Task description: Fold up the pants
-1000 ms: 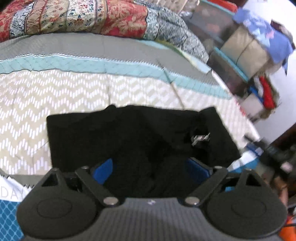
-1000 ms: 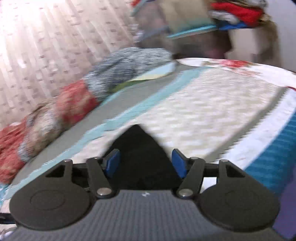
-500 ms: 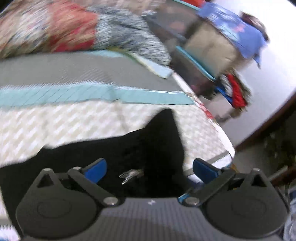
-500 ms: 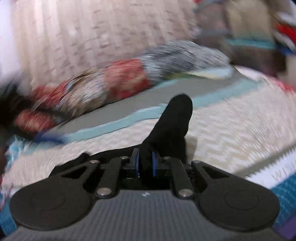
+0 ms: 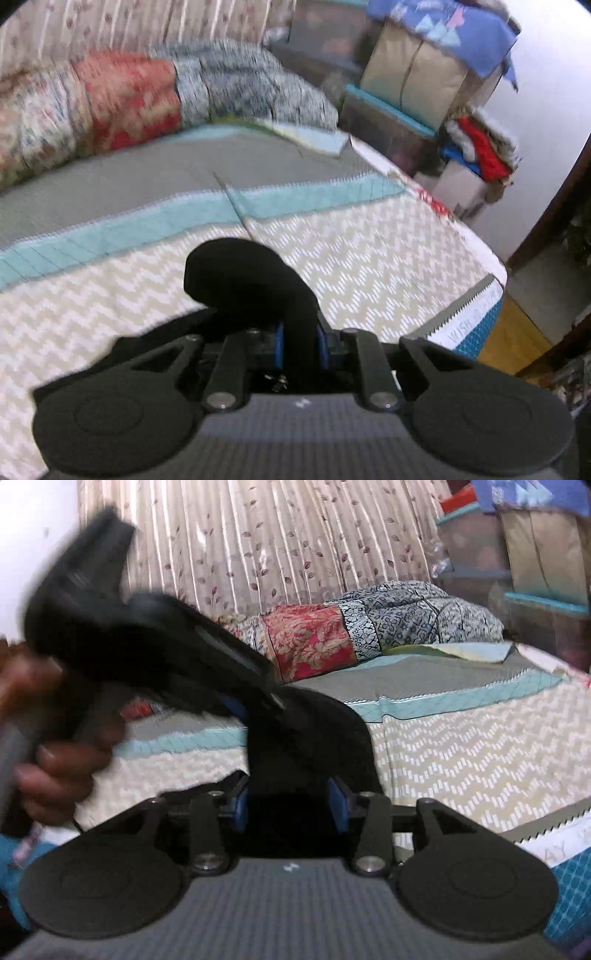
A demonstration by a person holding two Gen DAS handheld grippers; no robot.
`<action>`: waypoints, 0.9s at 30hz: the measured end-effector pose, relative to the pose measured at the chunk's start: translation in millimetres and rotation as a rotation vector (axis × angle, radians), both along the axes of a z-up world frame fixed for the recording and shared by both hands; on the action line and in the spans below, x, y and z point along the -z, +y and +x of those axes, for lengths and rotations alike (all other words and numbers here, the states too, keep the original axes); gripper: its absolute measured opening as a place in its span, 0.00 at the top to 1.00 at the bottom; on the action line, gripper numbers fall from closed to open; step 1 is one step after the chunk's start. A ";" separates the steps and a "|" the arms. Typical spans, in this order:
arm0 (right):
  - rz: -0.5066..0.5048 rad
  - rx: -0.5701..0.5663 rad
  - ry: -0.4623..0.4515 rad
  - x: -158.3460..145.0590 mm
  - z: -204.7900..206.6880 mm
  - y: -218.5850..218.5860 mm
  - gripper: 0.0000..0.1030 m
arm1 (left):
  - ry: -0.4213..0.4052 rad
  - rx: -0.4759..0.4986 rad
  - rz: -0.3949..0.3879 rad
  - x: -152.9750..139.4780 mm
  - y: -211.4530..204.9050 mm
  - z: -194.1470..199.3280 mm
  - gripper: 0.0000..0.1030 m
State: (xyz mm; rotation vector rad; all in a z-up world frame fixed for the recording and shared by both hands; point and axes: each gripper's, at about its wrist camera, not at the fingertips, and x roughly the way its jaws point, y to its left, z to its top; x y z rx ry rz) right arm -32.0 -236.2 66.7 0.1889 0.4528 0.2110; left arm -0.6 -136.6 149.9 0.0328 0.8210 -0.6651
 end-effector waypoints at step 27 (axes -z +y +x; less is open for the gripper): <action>-0.002 -0.363 0.151 -0.4 22.2 75.1 0.56 | 0.197 -0.446 -0.190 100.1 192.4 -1.0 0.04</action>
